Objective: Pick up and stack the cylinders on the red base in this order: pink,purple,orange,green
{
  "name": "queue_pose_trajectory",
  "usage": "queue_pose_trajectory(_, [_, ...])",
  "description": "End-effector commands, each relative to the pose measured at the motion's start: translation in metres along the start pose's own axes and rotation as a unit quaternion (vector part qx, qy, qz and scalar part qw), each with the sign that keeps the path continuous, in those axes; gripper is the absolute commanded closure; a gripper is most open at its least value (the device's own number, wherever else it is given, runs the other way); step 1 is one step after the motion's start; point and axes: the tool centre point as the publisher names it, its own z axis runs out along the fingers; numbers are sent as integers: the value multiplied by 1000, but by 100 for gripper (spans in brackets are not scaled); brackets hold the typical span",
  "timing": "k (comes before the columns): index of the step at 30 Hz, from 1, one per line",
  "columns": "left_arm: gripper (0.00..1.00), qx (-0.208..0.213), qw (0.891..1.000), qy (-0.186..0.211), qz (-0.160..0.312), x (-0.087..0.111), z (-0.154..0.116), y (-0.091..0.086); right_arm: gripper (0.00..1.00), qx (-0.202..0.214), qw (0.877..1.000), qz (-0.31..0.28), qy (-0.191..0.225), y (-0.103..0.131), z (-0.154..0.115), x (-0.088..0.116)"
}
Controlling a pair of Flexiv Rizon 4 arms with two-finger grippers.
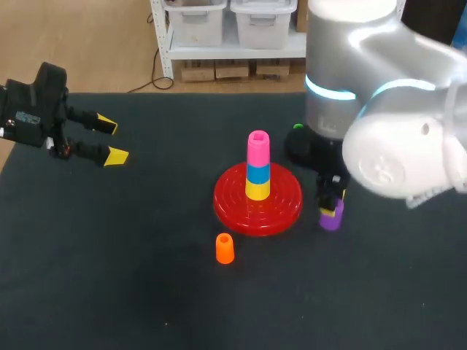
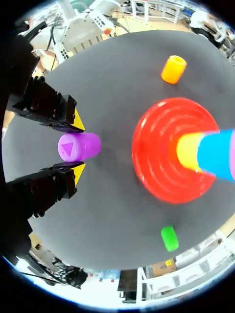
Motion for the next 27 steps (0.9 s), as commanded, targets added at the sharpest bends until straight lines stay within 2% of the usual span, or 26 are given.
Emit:
queue_pose_trajectory(1, [0, -1, 1000, -3, 1, 2, 0, 0, 100, 20, 1000, 8, 21, -14, -64, -10])
queue_pose_trajectory(5, [0, -1, 1000, -3, 1, 2, 0, 0, 100, 24, 998, 32, 47, -33, -111, -39])
queue_pose_trajectory(8, [0, -1, 1000, -3, 1, 2, 0, 0, 100, 34, 998, 35, 47, -41, -145, -69])
queue_pose_trajectory(13, [0, -1, 1000, -3, 1, 2, 0, 0, 100, 47, 998, 17, 36, -36, -182, -114])
queue_pose_trajectory(16, [0, -1, 1000, -3, 1, 2, 0, 0, 100, 57, 998, -12, 26, -22, -192, -131])
queue_pose_trajectory(19, [0, -1, 1000, -3, 1, 2, 0, 0, 100, 54, 998, -38, 24, -7, -192, -138])
queue_pose_trajectory(23, [0, -1, 1000, -3, 1, 2, 0, 0, 100, 54, 997, -52, 27, 2, -184, -137])
queue_pose_trajectory(27, [0, -1, 1000, -3, 1, 2, 0, 0, 100, 42, 997, -50, 38, 2, -171, -132])
